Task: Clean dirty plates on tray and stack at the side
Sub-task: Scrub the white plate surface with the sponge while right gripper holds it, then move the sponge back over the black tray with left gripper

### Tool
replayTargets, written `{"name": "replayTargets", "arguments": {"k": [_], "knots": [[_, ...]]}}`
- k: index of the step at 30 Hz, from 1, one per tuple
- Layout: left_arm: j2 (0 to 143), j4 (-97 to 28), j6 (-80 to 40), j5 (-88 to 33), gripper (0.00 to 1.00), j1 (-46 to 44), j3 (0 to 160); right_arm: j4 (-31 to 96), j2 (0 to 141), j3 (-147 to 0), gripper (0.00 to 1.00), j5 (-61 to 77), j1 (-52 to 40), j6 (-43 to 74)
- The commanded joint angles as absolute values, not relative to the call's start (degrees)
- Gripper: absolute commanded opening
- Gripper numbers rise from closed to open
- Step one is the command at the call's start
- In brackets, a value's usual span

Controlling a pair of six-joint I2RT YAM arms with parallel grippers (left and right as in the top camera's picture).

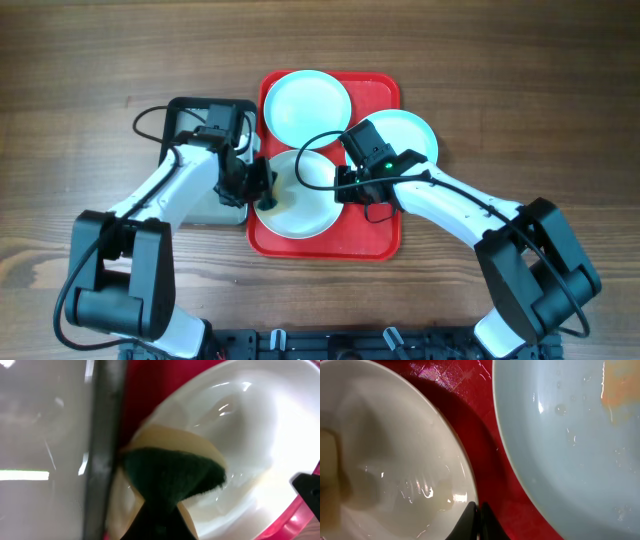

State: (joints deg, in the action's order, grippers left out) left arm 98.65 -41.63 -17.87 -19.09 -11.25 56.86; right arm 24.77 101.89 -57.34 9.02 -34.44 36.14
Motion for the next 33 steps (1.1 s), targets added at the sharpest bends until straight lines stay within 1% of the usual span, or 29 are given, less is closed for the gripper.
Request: {"name": "replayTargets", "arguments": {"k": [1,13,18,22,23,25,26,30,33], "knots": [[98.28,-38.63,-17.74,-18.17,0.04,-13.89,54.76,25.08,100.92,-57.39,0.04,8.88,-34.52,36.01],[98.3,-30.83,-22.76,-18.61,0.04,-24.6,54.63,25.1,100.92,-57.39,0.04,8.88,-34.52,36.03],[96.01,-27.83,-22.76,-20.6,0.04,-24.71,56.1,25.1,100.92,-57.39,0.04,8.86,-34.52,36.03],[88.86,-27.83,-22.72,-20.43,0.04,-21.63,59.37,25.1,100.92,-57.39,0.04,8.86,-34.52,36.03],[87.05,-27.83,-22.72,-19.94,0.04,-20.56,59.72,25.08,100.92,-57.39,0.07,8.86,-34.52,36.01],[82.46,-27.92,-22.72,-17.41,0.04,-17.26,59.86,25.12,100.92,-57.39,0.2,8.86,-34.52,36.01],[80.47,-28.18,-22.72,-16.16,0.04,-15.31,59.86,25.08,100.92,-57.25,0.24,8.84,-34.52,36.03],[75.37,-30.39,-22.72,-11.97,0.04,-7.09,59.86,23.73,100.92,-56.03,0.24,8.6,-34.52,36.25],[74.59,-32.38,-22.74,-11.25,0.04,-0.27,59.86,22.09,100.95,-54.98,0.24,8.6,-34.52,37.6]]}}
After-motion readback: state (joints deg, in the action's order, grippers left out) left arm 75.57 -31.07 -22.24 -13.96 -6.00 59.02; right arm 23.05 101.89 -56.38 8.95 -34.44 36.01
